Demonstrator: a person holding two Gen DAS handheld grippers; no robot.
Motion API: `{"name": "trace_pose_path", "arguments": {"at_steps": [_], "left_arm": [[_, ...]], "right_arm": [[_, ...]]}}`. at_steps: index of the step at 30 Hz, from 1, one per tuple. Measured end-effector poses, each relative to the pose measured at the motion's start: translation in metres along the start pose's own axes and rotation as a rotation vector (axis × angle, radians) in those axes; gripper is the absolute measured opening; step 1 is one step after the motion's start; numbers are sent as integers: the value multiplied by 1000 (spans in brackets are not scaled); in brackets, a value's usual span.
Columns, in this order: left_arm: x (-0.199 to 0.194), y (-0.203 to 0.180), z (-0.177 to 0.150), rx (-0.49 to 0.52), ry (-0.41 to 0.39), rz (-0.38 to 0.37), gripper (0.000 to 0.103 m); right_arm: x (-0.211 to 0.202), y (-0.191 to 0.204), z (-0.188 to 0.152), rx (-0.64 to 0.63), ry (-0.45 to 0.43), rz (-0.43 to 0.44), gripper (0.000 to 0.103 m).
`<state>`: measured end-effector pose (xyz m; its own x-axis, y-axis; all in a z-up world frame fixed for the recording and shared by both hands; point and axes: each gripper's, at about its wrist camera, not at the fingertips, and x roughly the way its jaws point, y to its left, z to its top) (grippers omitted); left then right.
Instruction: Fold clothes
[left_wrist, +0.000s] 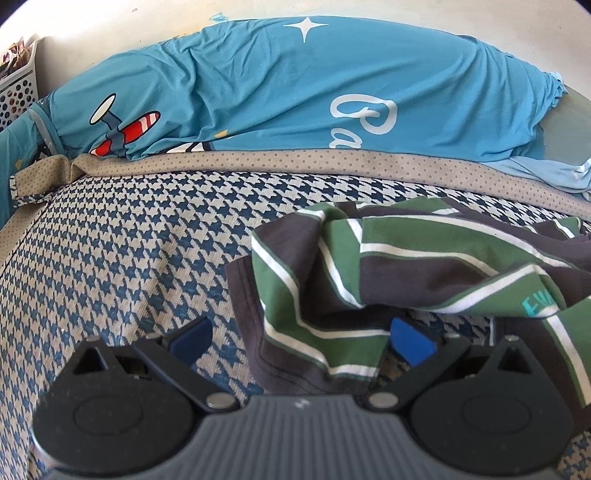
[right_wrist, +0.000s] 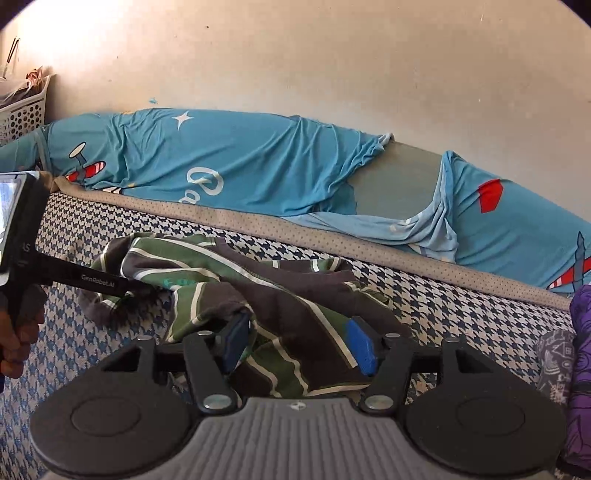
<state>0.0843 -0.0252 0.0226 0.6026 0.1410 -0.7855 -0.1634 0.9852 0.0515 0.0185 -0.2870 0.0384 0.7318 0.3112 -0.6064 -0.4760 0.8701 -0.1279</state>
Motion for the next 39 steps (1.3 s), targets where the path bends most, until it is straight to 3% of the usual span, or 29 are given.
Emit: {"name": "trace_pose_path", "arguments": {"at_steps": [8,12,18,21,27,36,39], "left_arm": [[-1,-3,-2,17,4,-8,103],[-1,-4,-3,18,5,-11,103],[1,-4,-2,18,11,-15,103],[2,-3,-1,11,15,-17,103],[3,0,0,4,14,-14,103],[4,8,1,-13,16,-14,103],[5,13,1,-21,15,-10,103]], "right_arm": [[-21,6,-5,-17,-41,-19,60],[-24,21,-7,-53,-60,47,60],[-29,54,-11,-137,-73,217,59],[-25,70,-19,-173,-44,289,58],[-6,93,-31,-186,30,342,39],[22,124,-47,-189,134,418,41],[19,134,-47,-202,138,505,41]]}}
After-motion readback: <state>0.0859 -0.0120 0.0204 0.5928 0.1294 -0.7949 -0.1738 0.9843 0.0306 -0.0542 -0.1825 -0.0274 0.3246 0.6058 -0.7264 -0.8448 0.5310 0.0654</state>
